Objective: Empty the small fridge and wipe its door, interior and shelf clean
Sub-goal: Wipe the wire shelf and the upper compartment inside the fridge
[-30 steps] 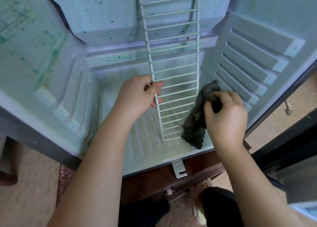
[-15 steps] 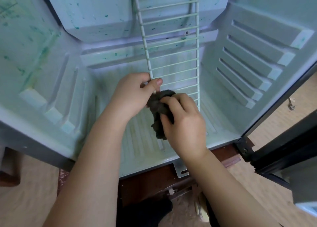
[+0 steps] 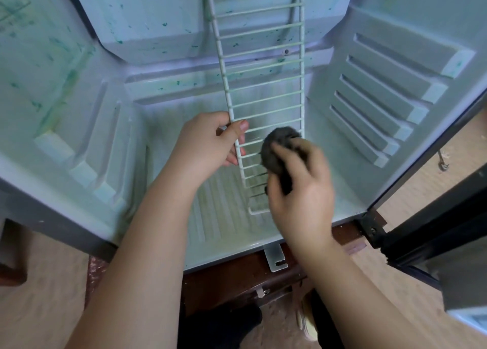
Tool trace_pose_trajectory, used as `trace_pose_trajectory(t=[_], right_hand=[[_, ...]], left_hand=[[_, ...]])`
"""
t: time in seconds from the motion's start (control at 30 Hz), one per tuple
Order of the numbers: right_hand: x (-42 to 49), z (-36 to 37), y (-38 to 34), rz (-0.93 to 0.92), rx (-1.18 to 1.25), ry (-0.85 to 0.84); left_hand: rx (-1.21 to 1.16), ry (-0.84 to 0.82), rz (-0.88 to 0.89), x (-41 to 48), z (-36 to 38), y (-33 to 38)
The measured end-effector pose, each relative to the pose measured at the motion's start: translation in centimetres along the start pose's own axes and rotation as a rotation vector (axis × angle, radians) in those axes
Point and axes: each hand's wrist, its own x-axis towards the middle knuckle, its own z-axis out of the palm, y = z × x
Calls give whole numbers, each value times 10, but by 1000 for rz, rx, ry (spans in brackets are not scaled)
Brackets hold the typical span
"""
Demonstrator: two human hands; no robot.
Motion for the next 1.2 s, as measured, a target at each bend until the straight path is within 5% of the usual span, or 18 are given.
trace_pose_trajectory(t=[0.23,0.53,0.9,1.2], right_hand=[[8,5,12,-87,-62,-16],[8,-10,23,254,54,118],[-12,17,-9,-102,7,-105],[9,-9,25,233,80,132]], left_hand=[[16,-6,7,-1,0,2],[-15,17,1,-3,1,0],[38,35,1,2,-2,-4],[-21,4,1,-1,-2,-2]])
